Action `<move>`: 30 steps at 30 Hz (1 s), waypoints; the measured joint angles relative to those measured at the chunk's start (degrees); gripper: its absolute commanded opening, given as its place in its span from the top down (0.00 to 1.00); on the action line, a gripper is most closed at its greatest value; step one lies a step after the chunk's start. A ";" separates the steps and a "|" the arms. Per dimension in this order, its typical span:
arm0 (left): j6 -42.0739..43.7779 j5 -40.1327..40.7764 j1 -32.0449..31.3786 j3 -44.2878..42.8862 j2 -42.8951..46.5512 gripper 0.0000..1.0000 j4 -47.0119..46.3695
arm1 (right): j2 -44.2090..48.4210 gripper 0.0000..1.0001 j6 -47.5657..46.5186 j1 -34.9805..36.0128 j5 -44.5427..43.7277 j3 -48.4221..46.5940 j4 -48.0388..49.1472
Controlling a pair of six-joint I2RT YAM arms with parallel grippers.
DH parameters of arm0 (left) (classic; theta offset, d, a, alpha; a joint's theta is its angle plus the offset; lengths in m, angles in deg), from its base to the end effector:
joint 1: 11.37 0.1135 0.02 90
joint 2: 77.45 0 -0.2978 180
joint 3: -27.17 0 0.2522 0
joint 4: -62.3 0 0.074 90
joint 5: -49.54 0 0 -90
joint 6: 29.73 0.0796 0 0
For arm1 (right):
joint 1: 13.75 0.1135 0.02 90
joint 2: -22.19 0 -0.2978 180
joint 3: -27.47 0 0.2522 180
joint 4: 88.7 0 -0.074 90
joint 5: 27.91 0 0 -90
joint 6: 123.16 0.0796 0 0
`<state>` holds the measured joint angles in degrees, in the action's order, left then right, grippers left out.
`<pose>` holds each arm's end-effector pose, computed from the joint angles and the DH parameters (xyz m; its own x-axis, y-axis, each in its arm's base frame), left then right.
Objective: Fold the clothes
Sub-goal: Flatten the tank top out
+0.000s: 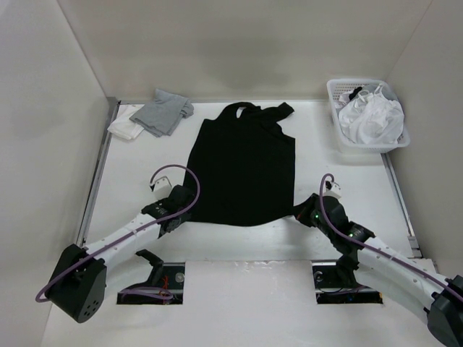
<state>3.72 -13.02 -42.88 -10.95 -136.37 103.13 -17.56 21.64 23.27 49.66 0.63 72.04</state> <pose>0.1648 -0.0580 0.1517 -0.6448 -0.4733 -0.6002 -0.4731 0.8638 -0.1730 0.1423 0.0858 0.1668 -0.6066 0.5420 -0.5816 0.0923 0.7746 0.6256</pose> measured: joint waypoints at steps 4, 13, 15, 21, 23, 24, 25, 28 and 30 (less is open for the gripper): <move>0.24 -1.20 0.15 0.04 -0.57 0.81 -0.72 | 0.13 1.00 0.00 0.00 0.00 0.00 -0.02; 1.79 -3.23 1.57 -0.35 6.40 0.99 0.50 | 2.23 1.00 -0.92 0.00 0.04 -1.55 -2.08; 2.84 -3.39 1.31 -2.93 12.35 0.99 3.54 | 3.85 1.00 -2.21 -0.11 0.02 -4.26 -4.76; 7.85 -0.66 -0.20 -24.61 23.87 0.99 7.82 | 8.52 1.00 -8.66 0.31 -3.54 -25.77 -14.84; 9.88 0.44 -0.70 -32.41 25.16 0.99 7.04 | 8.61 1.00 -11.39 1.75 -6.10 -35.71 -16.55; 10.91 0.85 -0.92 -35.98 25.62 0.99 6.25 | 8.17 1.00 -12.94 2.95 -7.48 -41.27 -17.53; 11.69 1.11 -1.05 -38.91 25.81 0.99 5.42 | 7.63 1.00 -14.40 4.26 -8.74 -46.27 -18.45; 14.03 1.46 -1.75 -47.32 25.24 0.99 2.16 | 4.20 1.00 -19.23 9.33 -12.72 -64.08 -20.61; 15.52 1.44 -2.10 -52.46 24.04 0.98 0.07 | 1.14 1.00 -22.34 13.03 -15.06 -75.17 -21.57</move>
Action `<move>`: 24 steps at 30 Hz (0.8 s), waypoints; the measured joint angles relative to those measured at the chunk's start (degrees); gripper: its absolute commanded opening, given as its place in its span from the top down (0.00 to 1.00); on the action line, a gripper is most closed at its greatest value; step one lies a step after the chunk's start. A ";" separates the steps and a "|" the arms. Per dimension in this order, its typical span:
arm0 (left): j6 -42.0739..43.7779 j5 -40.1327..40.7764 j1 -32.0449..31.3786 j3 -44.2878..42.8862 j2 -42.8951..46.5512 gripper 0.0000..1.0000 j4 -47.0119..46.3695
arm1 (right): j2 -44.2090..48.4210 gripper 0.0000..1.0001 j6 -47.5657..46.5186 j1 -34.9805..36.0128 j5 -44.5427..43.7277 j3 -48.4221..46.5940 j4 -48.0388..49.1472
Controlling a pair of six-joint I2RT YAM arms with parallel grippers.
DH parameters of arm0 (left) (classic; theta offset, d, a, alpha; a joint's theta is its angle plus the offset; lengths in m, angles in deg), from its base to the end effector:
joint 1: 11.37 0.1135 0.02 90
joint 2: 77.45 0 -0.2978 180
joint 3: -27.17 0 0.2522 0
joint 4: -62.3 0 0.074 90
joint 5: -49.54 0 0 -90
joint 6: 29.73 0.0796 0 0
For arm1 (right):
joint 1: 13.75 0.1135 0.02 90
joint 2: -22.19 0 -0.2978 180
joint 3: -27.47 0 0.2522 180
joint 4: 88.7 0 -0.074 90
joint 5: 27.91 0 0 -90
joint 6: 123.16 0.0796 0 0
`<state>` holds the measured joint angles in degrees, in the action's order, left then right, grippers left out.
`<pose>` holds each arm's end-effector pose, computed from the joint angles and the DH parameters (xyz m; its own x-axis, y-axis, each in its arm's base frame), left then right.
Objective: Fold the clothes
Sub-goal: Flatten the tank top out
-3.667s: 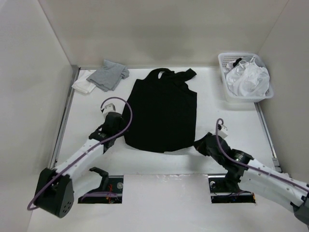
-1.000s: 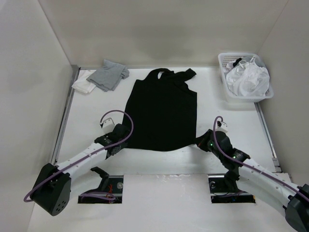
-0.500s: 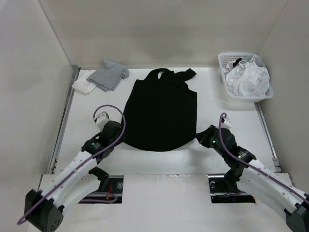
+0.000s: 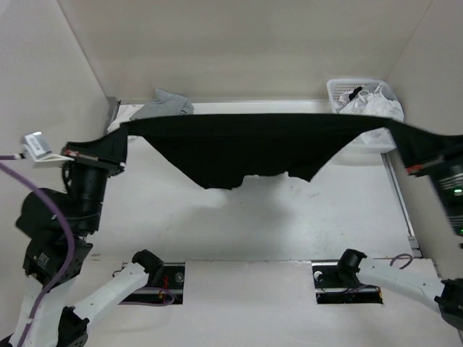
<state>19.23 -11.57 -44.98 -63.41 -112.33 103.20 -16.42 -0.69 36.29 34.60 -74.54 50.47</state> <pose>0.0685 0.0006 0.5288 0.0977 -0.7552 -0.6482 0.2118 0.6522 -0.7279 0.0498 0.0023 0.5803 -0.0101 0.7295 -0.6839 -0.4750 0.5984 0.6452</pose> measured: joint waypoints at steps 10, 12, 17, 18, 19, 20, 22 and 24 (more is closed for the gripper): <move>6.23 -0.79 0.85 -10.71 -12.85 0.97 -10.29 | -14.34 1.00 -12.35 2.73 -7.19 -21.00 0.55; 6.54 -2.60 4.87 -10.58 -18.56 0.97 -11.43 | -17.73 1.00 -12.41 -5.95 -3.23 -18.27 0.74; 3.28 -10.84 17.90 -9.92 -36.61 0.98 -13.03 | -31.91 1.00 -7.61 -28.04 14.32 -15.08 1.03; 2.75 -12.04 19.58 -9.94 -40.63 0.98 -12.92 | -35.34 1.00 -6.67 -30.69 17.11 -15.26 1.29; 2.29 -13.18 20.90 -10.14 -44.41 0.98 -12.50 | -39.41 1.00 -5.66 -33.24 20.00 -15.98 1.22; 1.99 -13.92 21.81 -10.73 -47.60 0.98 -11.76 | -43.45 1.00 -4.94 -35.12 22.27 -17.09 1.01; 1.53 -15.65 23.23 -13.90 -53.64 0.98 -9.31 | -50.99 1.00 -3.61 -37.35 25.49 -21.11 -0.52; 1.27 -17.16 24.13 -18.40 -57.64 0.98 -7.41 | -57.11 1.00 -2.47 -38.12 27.78 -26.67 -2.32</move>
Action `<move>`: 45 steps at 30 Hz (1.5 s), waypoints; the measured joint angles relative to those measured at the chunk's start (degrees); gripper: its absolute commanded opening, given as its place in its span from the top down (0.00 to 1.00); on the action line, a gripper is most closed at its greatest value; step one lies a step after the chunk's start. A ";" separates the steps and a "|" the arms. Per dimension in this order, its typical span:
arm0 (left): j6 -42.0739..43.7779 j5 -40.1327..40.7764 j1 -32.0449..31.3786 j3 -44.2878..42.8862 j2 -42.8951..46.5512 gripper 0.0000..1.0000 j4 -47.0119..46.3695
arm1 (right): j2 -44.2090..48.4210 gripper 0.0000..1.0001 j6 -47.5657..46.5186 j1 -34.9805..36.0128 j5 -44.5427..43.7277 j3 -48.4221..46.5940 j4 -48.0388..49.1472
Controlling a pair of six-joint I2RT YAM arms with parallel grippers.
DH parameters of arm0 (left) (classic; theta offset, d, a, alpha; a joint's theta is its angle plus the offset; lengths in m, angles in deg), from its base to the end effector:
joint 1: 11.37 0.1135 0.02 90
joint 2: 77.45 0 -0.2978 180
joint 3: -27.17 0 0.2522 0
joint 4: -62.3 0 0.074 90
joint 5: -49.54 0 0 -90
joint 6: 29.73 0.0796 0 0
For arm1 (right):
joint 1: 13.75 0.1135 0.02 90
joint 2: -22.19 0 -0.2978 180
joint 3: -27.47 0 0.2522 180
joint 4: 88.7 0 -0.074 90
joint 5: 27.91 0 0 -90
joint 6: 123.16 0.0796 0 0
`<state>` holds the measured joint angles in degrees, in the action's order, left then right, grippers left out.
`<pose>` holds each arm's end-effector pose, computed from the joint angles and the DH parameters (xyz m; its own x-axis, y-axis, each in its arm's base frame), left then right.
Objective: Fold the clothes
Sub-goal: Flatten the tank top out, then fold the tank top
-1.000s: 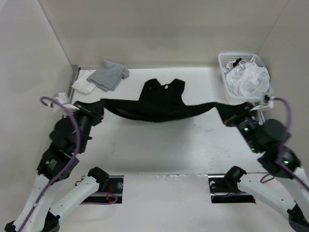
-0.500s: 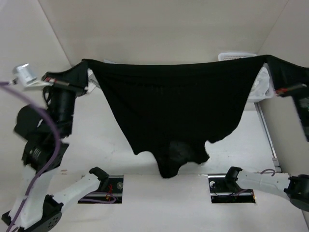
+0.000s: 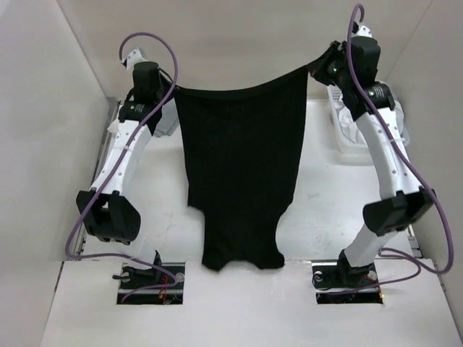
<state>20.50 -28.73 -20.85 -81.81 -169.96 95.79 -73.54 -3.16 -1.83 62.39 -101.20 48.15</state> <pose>0.4171 -0.0532 0.4380 -0.2024 -0.6012 -0.7730 -0.2081 0.7977 -0.5660 0.4036 0.0856 0.5197 -0.2560 0.4570 -0.8518 -0.0965 0.8647 0.4929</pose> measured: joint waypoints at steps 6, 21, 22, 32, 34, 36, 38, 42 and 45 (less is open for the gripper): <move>-0.02 -2.29 1.49 -13.84 -0.61 0.98 0.39 | -5.38 1.00 2.73 -0.24 4.57 -18.23 -3.89; 0.79 -0.76 -1.11 16.17 25.11 0.97 -9.88 | 30.62 1.00 4.00 0.48 3.23 30.23 7.37; 0.74 0.04 -2.27 22.88 28.13 0.97 -10.64 | 33.99 1.00 4.20 1.22 2.58 38.23 7.93; -6.21 5.57 -14.27 67.98 67.78 0.99 6.88 | 75.71 1.00 16.94 23.41 -4.37 90.23 -0.48; -10.38 5.73 -17.73 69.16 75.63 0.99 12.50 | 82.77 1.00 21.59 30.34 -6.91 91.71 -4.57; -14.23 6.03 -20.98 69.24 80.52 0.99 16.31 | 87.17 1.00 26.60 38.71 -10.54 91.80 -7.87; -17.62 6.78 -23.78 69.22 83.38 0.99 19.89 | 87.73 1.00 31.67 47.15 -14.99 91.80 -10.75; -20.52 9.81 -25.99 69.20 81.66 0.99 23.41 | 81.50 1.00 40.50 60.78 -23.34 91.84 -14.82; -19.98 12.22 -25.94 69.20 72.85 0.99 18.82 | 72.87 1.00 41.77 61.68 -28.22 91.52 -14.82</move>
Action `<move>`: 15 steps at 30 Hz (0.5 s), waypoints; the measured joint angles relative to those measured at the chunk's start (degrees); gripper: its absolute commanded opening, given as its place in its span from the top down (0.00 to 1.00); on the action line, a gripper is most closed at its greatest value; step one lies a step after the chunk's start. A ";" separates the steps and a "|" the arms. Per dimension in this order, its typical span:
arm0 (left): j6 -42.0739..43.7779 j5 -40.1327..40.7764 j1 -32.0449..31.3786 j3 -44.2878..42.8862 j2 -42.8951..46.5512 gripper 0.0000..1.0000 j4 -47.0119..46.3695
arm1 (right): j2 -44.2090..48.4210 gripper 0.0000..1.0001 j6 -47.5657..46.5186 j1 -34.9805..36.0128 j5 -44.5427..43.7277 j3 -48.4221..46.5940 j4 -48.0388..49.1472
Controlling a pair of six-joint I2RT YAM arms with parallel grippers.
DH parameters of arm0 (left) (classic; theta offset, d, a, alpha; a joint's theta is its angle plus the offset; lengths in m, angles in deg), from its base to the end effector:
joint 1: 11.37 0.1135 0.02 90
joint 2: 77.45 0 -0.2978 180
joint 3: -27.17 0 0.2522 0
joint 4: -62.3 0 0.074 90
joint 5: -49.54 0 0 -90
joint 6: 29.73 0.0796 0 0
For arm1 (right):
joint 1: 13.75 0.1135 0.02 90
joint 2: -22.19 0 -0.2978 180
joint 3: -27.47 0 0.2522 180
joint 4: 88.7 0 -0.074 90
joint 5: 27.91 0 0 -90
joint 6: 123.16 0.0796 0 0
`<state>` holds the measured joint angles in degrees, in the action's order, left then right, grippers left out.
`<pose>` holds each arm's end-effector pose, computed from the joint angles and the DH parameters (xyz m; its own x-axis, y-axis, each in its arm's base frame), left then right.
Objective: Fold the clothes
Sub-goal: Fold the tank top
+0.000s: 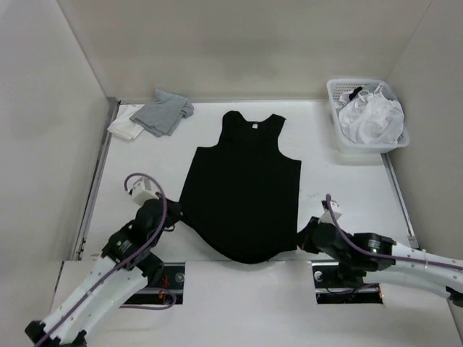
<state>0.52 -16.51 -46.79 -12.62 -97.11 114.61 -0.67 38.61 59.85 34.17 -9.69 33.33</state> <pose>0.1007 -0.0319 0.2223 -0.4343 -0.6599 -0.6131 -0.2491 0.7421 -0.6222 0.0624 0.0800 0.1918 -0.7753 0.3383 -0.5334 -0.0501 0.8088 0.5859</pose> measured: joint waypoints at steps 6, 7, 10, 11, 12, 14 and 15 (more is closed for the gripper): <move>5.75 -2.10 9.92 -5.18 -34.99 0.99 -22.05 | -17.79 1.00 -16.22 -32.89 7.21 -4.26 15.17; 6.45 -3.02 12.09 -8.17 -41.40 0.99 -25.24 | -20.94 1.00 -18.60 -38.99 10.47 -5.62 18.47; 7.65 -4.87 16.37 -20.35 -57.94 0.99 -32.74 | -34.05 1.00 -24.37 -55.58 19.85 -13.29 28.26; 8.02 -5.44 17.31 -25.55 -63.12 0.99 -34.67 | -39.36 1.00 -25.77 -59.45 22.45 -17.14 30.93; 8.41 -5.99 18.01 -30.45 -67.60 0.99 -36.39 | -44.28 1.00 -26.84 -62.14 24.35 -21.09 32.87; 9.20 -7.17 19.23 -41.88 -76.94 0.99 -39.06 | -54.55 1.00 -28.46 -66.03 27.93 -30.73 36.28; 9.66 -7.72 19.63 -47.54 -81.26 0.99 -39.89 | -59.01 1.00 -28.94 -67.30 29.42 -35.32 37.53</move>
<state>10.18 -24.23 -27.16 -60.15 -178.38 74.72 -59.68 9.67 -7.44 63.59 -45.01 70.86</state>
